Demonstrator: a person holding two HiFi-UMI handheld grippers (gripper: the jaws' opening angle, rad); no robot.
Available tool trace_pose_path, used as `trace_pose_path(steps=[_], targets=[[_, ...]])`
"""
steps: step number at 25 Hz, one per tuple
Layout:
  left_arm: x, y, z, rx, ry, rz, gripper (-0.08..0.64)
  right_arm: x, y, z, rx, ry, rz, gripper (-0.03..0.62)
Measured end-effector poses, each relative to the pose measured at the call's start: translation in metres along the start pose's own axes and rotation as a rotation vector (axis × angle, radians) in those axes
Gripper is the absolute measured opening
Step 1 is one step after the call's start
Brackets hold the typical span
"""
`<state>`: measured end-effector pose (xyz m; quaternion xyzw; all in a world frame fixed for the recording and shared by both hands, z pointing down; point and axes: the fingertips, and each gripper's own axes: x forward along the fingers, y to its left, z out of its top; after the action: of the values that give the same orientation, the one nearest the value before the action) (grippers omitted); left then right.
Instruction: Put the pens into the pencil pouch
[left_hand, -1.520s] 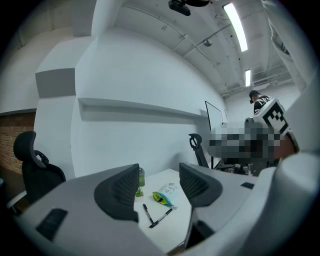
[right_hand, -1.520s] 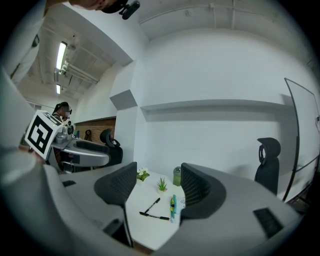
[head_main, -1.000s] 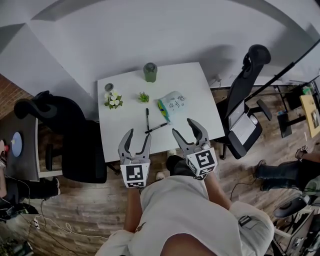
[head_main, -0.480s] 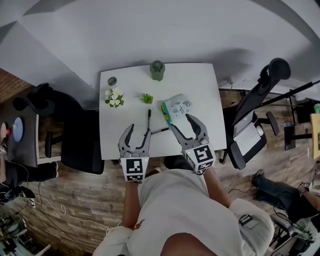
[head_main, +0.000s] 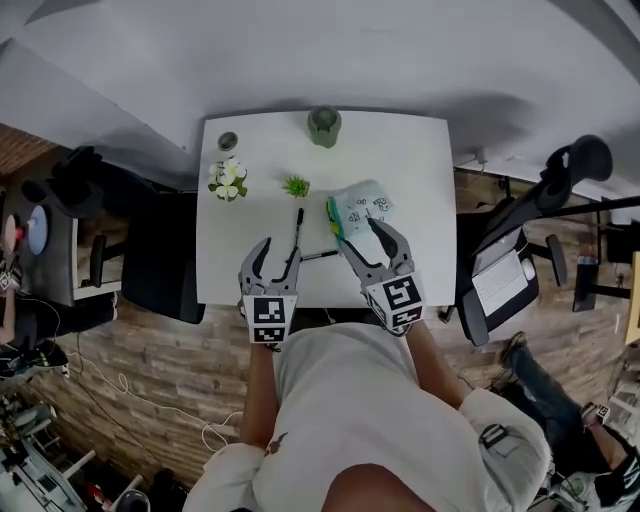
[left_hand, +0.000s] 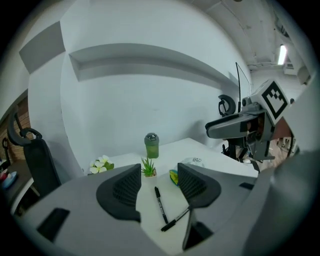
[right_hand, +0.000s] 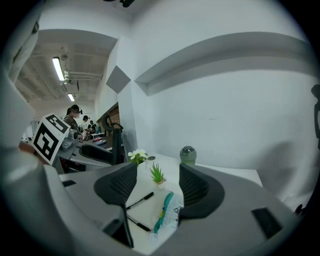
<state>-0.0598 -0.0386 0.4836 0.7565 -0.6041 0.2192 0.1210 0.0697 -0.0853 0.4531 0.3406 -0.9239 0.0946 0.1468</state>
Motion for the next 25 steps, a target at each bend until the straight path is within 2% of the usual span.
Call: trace_pose_path(steps=[10, 17, 25], targets=[[0.034, 0.009, -0.049, -0.048, 0.136, -0.055, 0.206, 0.037, 0.008, -0.032, 0.018, 0.109, 0.026, 0.262], [0.056, 0.009, -0.102, -0.086, 0.255, -0.114, 0.19, 0.059, 0.02, -0.061, 0.03, 0.205, 0.015, 0.258], [0.07, 0.006, -0.134, -0.099, 0.326, -0.156, 0.179, 0.074, 0.035, -0.095, 0.038, 0.289, 0.04, 0.249]])
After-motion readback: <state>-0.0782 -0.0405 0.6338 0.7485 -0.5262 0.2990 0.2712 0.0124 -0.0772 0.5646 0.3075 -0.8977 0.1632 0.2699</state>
